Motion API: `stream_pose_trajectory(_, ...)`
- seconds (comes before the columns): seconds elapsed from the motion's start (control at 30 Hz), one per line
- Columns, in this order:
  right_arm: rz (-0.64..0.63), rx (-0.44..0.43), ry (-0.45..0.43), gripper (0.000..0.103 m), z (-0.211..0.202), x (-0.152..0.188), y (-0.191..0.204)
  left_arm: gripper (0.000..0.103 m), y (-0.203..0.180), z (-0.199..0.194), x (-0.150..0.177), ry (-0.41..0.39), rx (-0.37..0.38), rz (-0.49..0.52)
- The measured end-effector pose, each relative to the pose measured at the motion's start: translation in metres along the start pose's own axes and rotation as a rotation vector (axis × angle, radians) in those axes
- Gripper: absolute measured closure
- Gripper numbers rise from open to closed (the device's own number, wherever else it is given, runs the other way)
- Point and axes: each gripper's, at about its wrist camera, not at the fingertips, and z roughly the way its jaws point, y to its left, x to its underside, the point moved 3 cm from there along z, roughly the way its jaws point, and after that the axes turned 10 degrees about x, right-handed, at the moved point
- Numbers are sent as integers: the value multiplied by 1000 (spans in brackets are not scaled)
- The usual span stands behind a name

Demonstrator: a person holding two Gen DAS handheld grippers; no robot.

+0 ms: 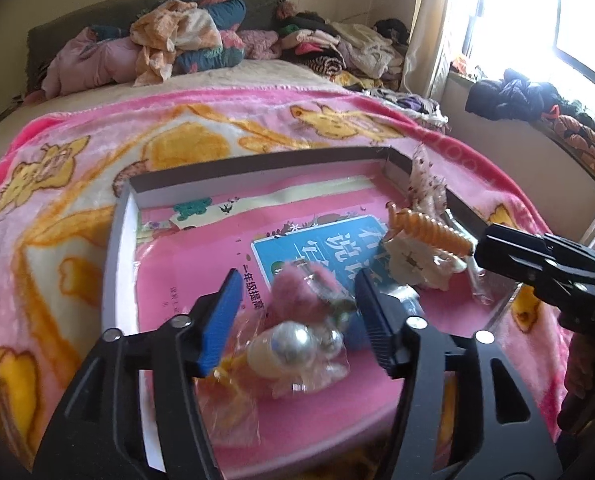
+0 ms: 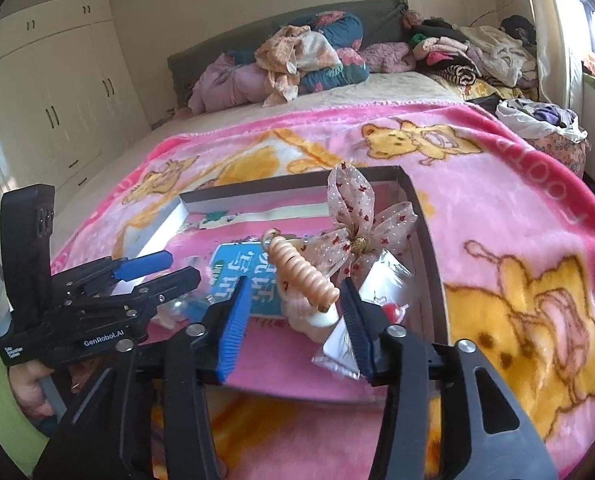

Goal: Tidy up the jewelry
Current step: 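Grasp the clear earring packet with the left tool while the right tool grasps the maroon claw clip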

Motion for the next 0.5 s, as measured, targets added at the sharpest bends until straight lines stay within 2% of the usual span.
stream_pose_trajectory(0.1, -25, -22, -7, 54, -18, 9, 8, 43, -5, -20, 3, -32, -7, 4)
stream_pose_trajectory(0.2, -60, -48, 1, 53, -29, 20, 18, 43, -10, -39, 15, -46, -12, 15)
stream_pose_trajectory(0.43, -169, -110, 77, 50, -40, 60, 41, 43, -19, -73, 53, -16, 2, 20)
stream_pose_trajectory(0.5, -205, -127, 109, 49, -38, 71, 46, 43, -21, -77, 67, 19, 39, 1)
